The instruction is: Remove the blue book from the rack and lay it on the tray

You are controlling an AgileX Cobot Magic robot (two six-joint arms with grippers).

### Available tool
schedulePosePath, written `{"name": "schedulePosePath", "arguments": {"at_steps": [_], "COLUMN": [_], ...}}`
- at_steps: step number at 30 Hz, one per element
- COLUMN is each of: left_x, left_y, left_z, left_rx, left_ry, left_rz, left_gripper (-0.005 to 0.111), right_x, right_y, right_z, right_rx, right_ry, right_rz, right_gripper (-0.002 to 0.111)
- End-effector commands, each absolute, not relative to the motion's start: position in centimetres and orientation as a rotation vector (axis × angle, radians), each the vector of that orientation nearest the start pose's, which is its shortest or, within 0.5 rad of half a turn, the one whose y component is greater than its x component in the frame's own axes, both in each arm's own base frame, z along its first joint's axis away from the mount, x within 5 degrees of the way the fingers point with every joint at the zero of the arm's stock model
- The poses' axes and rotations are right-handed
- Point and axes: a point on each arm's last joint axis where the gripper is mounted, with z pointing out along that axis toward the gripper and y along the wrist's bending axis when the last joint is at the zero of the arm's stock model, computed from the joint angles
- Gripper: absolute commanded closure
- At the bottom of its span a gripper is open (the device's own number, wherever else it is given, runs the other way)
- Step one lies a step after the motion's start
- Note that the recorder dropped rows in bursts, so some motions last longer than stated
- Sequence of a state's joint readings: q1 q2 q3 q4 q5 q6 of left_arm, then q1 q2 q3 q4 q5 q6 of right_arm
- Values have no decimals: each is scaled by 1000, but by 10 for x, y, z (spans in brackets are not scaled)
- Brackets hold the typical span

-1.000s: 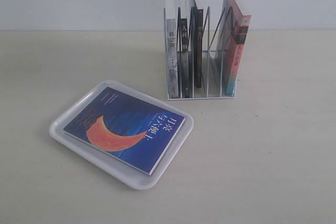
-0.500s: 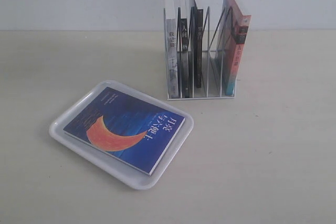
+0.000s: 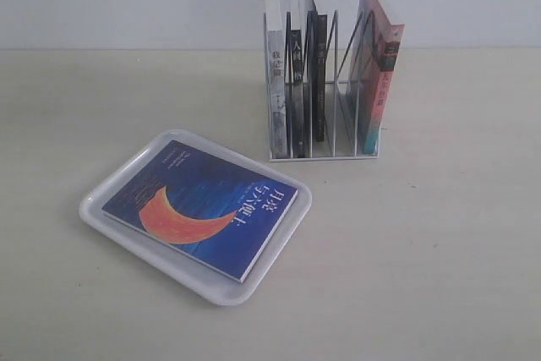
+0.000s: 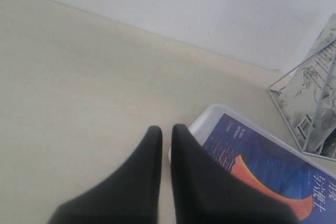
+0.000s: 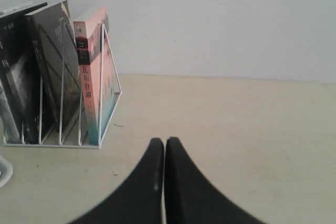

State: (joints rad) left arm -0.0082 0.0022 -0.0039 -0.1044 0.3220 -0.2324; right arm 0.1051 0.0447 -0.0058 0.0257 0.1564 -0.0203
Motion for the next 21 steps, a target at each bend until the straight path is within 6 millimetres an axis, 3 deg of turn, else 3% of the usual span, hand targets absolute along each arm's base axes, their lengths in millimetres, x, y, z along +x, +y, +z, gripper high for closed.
{"name": "schedulePosePath", "arguments": {"at_steps": [1,21], "left_x": [54,54], "left_y": [-4,-4], "left_z": [185,185], "left_rx": [-264,-264], "left_ry": [1783,1783], "left_rz": [-276,-276], "left_gripper": [101,101], "right_x": [54,53], "right_y": [5,5], "right_z": [187,183], "right_rx": [-122,-99], "right_ry": [1764,1816], "right_rz": [45,68], "right_gripper": [108,108]}}
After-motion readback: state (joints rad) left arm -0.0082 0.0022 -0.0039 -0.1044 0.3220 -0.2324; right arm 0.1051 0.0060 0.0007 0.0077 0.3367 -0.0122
